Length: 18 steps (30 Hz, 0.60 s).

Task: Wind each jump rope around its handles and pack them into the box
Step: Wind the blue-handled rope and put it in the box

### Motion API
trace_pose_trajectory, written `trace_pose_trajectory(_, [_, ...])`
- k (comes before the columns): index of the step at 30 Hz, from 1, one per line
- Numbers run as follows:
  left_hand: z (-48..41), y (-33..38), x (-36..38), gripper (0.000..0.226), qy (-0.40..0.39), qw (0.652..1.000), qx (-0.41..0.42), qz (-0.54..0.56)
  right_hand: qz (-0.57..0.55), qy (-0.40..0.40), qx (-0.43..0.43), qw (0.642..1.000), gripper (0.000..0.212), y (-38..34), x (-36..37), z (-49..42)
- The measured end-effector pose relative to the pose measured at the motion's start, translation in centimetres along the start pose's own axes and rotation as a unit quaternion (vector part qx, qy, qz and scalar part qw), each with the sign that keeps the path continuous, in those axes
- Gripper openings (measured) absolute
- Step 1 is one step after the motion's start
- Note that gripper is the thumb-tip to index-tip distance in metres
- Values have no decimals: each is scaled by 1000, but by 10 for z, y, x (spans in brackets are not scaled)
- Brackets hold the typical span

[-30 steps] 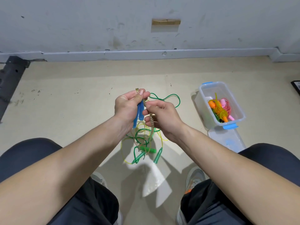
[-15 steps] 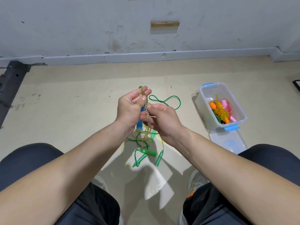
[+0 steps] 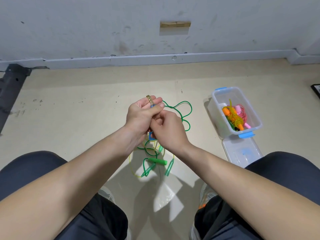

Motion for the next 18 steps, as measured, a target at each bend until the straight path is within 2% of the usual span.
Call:
trace_pose_trajectory(5, [-10, 3, -14, 33, 42, 999, -24, 22, 46, -24, -85, 995, 10, -13, 16, 13])
trace_pose_trajectory(12, [-19, 5, -20, 31, 62, 998, -4, 13, 137, -9, -97, 986, 30, -18, 21, 27])
trace_pose_trajectory(15, [-19, 12, -20, 32, 61, 997, -21, 52, 203, -27, -103, 973, 29, -10, 30, 31])
trace_pose_trajectory(18, [-15, 22, -15, 30, 25, 990, -55, 124, 104, -56, -76, 990, 18, 5, 34, 33])
Point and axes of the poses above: each hand's wrist, its own z-axis away from the middle knuckle, its own x-axis out of the palm, y = z × x, the point moved 8 cm from there along -z, towards the middle knuckle, and after that the axes turned 5 degrees about y, right-handed, at the moved point
